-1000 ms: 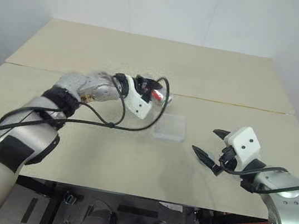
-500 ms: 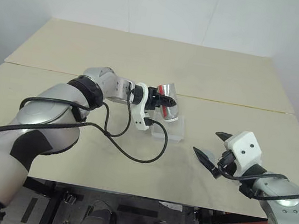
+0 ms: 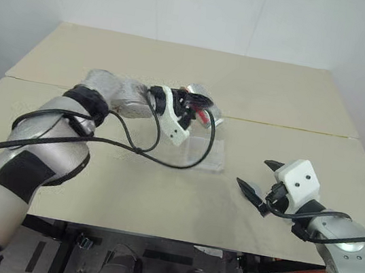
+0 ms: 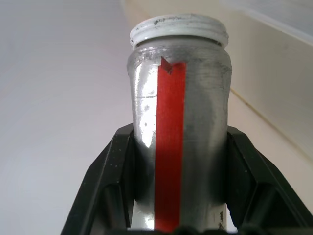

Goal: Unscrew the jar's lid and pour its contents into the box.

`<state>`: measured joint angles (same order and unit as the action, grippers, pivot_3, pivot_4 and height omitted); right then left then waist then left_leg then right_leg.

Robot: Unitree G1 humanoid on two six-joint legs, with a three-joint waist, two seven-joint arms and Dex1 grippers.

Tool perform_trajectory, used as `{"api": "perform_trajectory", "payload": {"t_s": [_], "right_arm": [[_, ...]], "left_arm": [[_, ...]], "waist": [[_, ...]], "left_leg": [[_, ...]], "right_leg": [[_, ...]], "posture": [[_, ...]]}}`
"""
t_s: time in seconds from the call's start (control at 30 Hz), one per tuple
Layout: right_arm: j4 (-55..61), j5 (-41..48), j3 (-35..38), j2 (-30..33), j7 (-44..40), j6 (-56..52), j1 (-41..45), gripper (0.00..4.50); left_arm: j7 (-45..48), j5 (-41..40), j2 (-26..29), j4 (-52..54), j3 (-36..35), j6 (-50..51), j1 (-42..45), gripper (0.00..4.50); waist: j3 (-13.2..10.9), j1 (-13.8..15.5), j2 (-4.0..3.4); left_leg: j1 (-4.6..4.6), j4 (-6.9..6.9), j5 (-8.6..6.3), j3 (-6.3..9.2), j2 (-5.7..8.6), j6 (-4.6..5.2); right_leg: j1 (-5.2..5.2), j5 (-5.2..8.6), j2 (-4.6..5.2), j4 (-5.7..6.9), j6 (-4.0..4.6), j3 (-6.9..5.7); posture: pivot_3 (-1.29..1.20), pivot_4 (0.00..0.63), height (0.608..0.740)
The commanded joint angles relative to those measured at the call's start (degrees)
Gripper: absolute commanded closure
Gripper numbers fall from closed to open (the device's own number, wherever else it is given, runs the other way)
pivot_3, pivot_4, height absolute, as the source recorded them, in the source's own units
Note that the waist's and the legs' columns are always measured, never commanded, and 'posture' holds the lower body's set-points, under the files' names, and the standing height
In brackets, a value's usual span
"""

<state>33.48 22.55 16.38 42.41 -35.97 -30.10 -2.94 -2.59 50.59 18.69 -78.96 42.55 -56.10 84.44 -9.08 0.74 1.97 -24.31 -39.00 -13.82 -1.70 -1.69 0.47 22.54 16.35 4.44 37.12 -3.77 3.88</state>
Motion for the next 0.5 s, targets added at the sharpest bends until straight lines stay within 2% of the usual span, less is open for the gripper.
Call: {"api": "perform_trajectory", "payload": {"t_s": [0.03,0.1,0.2,0.27,0.3,0.37,0.5], "right_arm": [[0.7,-0.3,0.7,-0.3,0.6,1.3,1.0,0.03],[0.6,-0.1,0.8,-0.7,0.7,1.5,1.2,0.03],[0.2,-0.2,0.6,-1.2,0.8,1.7,1.5,0.03],[-0.6,-0.5,-0.2,-1.6,0.6,1.9,2.2,0.03],[-1.0,-0.6,-0.5,-1.8,0.4,2.2,2.5,0.03],[-2.0,-0.7,-1.3,-2.2,0.4,2.5,3.5,0.03],[-3.6,-1.3,-3.2,-2.8,0.0,3.1,5.0,0.03]], "left_arm": [[23.9,-22.1,-0.1,0.5,-17.5,2.9,-4.9,2.41],[34.3,-34.4,-1.3,3.0,-27.5,8.7,-8.6,2.41],[44.9,-49.2,-3.6,9.4,-38.9,17.8,-14.0,2.41],[41.2,-58.2,-7.1,16.3,-46.5,19.0,-20.2,2.41],[39.6,-60.1,-7.8,20.3,-48.1,20.8,-23.4,2.41],[39.1,-60.3,-7.4,30.1,-47.2,32.7,-29.8,2.41],[34.7,-65.1,-10.0,50.4,-47.3,48.0,-42.2,2.41]], "waist": [[0.0,-0.1,0.00],[0.0,-0.1,-0.01],[0.0,-0.1,-0.02],[0.0,-0.1,-0.04],[0.0,-0.2,-0.05],[0.0,-0.2,-0.06],[0.1,-0.9,-0.13]], "left_leg": [[0.01,-0.03,0.00,0.00,-0.01,0.00],[0.00,-0.11,0.01,-0.01,-0.01,0.00],[-0.01,-0.20,0.00,0.04,-0.04,0.02],[0.00,-0.23,0.00,0.08,-0.04,0.03],[0.01,-0.29,-0.02,0.11,-0.06,0.06],[0.06,-0.33,-0.03,0.15,-0.07,0.07],[0.13,-0.33,-0.03,0.24,-0.09,0.07]], "right_leg": [[-0.02,0.00,0.00,0.01,0.00,0.00],[-0.02,0.00,0.00,0.07,0.01,0.00],[-0.04,-0.01,-0.01,0.12,0.01,-0.02],[-0.10,-0.01,0.00,0.13,0.00,-0.03],[-0.14,-0.01,0.01,0.14,0.00,-0.03],[-0.19,-0.01,0.01,0.18,0.00,-0.02],[-0.16,-0.01,-0.02,0.65,0.00,0.02]], "posture": [[0.00,0.150,0.740],[0.00,0.150,0.740],[0.00,0.150,0.740],[0.00,0.150,0.740],[0.00,0.150,0.740],[0.00,0.150,0.740],[0.00,0.150,0.740]]}}
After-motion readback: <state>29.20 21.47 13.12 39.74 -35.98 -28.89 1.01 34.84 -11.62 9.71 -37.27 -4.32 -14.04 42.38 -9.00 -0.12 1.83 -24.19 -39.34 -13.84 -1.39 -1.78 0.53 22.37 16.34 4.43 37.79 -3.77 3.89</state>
